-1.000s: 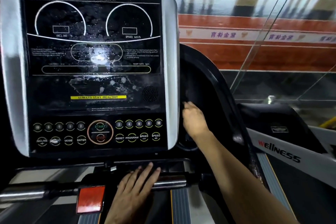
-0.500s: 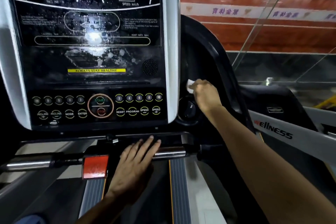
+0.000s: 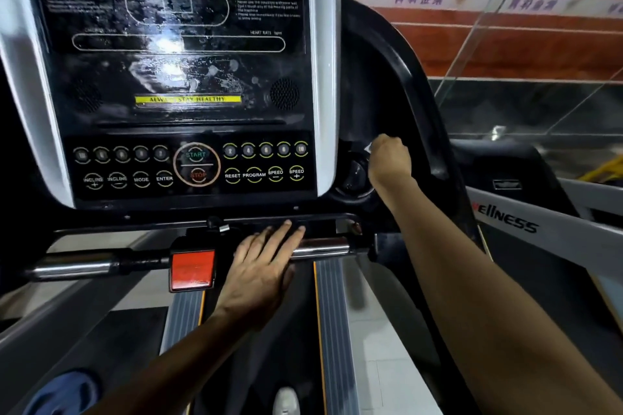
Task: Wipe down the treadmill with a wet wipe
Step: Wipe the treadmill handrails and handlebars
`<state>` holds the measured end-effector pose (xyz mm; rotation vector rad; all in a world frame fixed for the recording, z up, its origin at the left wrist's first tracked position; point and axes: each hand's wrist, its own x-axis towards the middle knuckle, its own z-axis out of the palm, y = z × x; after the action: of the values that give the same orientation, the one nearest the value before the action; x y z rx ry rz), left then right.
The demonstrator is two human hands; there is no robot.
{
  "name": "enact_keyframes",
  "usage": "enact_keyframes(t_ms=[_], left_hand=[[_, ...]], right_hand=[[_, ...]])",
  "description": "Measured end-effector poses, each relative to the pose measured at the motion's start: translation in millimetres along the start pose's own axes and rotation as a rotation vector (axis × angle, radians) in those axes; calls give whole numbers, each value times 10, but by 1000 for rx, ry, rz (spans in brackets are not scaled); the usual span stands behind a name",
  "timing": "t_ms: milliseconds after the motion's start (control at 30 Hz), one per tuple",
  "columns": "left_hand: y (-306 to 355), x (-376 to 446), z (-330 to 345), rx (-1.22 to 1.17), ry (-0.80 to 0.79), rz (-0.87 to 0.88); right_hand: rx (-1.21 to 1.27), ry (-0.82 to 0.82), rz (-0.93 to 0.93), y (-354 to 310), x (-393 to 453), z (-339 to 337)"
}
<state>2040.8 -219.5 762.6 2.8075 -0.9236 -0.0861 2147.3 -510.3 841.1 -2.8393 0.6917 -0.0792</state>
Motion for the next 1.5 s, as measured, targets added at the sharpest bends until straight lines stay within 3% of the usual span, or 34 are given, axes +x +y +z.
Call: enact_keyframes(t_ms=[233, 433, 533, 667, 800, 933, 1000, 1167, 1300, 1400, 1500], left_hand=[[16, 18, 19, -9, 22, -16], [16, 4, -2, -15, 49, -3], [6, -6, -1, -8, 55, 17], [17, -25, 0, -19, 60, 7], [12, -45, 7, -35, 55, 16], [16, -49, 2, -46, 87, 17], [43, -46, 10, -46, 109, 8], [132, 127, -14, 11, 211, 59], [321, 305, -97, -3, 239, 168], [415, 367, 13, -5, 152, 230], [411, 378, 115, -52, 84, 227]], right_hand=[[296, -63, 396, 21, -384, 21], [339, -201, 494, -16, -506, -112], [144, -276, 333, -85, -622, -181], [-47, -253, 61, -138, -844, -77], [151, -308, -71, -377, -1028, 105], [119, -327, -152, -304, -1017, 12], [132, -239, -199, -173, -942, -244], [464, 305, -203, -129, -411, -1101], [349, 647, -390, -387, 270, -1579], [206, 598, -496, -563, 723, -1645], [121, 414, -630, -579, 930, -1548]])
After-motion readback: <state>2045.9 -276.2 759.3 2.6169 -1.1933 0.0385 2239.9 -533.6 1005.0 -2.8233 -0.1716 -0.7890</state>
